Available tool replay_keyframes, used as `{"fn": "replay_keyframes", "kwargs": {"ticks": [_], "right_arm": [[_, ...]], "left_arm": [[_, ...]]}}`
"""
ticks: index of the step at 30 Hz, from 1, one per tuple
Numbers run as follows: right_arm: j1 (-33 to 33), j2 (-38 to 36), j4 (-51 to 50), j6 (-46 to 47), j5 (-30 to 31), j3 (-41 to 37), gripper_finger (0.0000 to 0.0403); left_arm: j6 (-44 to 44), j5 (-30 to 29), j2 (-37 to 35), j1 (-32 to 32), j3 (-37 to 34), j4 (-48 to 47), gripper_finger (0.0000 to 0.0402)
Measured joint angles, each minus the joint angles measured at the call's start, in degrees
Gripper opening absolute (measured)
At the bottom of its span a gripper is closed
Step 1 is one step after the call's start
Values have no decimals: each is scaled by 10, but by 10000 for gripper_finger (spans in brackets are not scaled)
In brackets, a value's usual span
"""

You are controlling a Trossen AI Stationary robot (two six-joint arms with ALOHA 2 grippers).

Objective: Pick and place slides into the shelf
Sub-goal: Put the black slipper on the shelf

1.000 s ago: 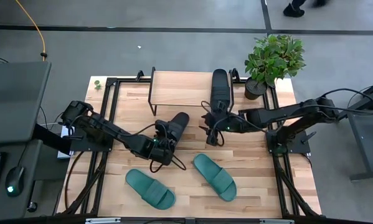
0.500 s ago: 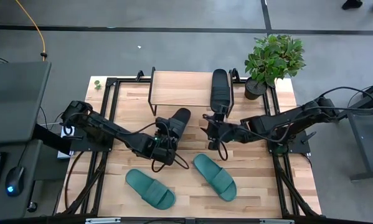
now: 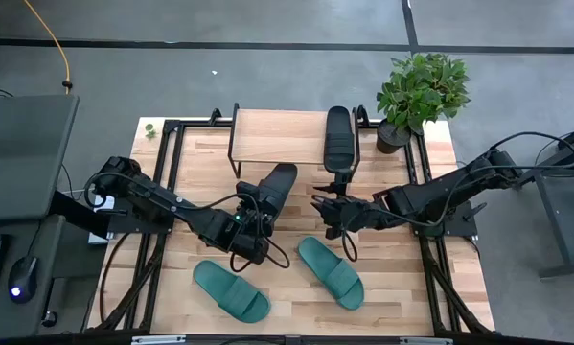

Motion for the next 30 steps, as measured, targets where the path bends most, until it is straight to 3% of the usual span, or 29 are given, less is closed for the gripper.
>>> {"fn": "replay_keyframes", "kwargs": {"ticks": [11,17,30], "right_arm": [[38,38,64,-133,38,0,197],[40,67,150,-203,54,0,197],[47,71,200,-222,42,0,197]], "left_arm": [[43,-11,0,9,55,1,30],[73,-24,0,8,72,2,30],[94,-30,0,8,87,0,30]]}}
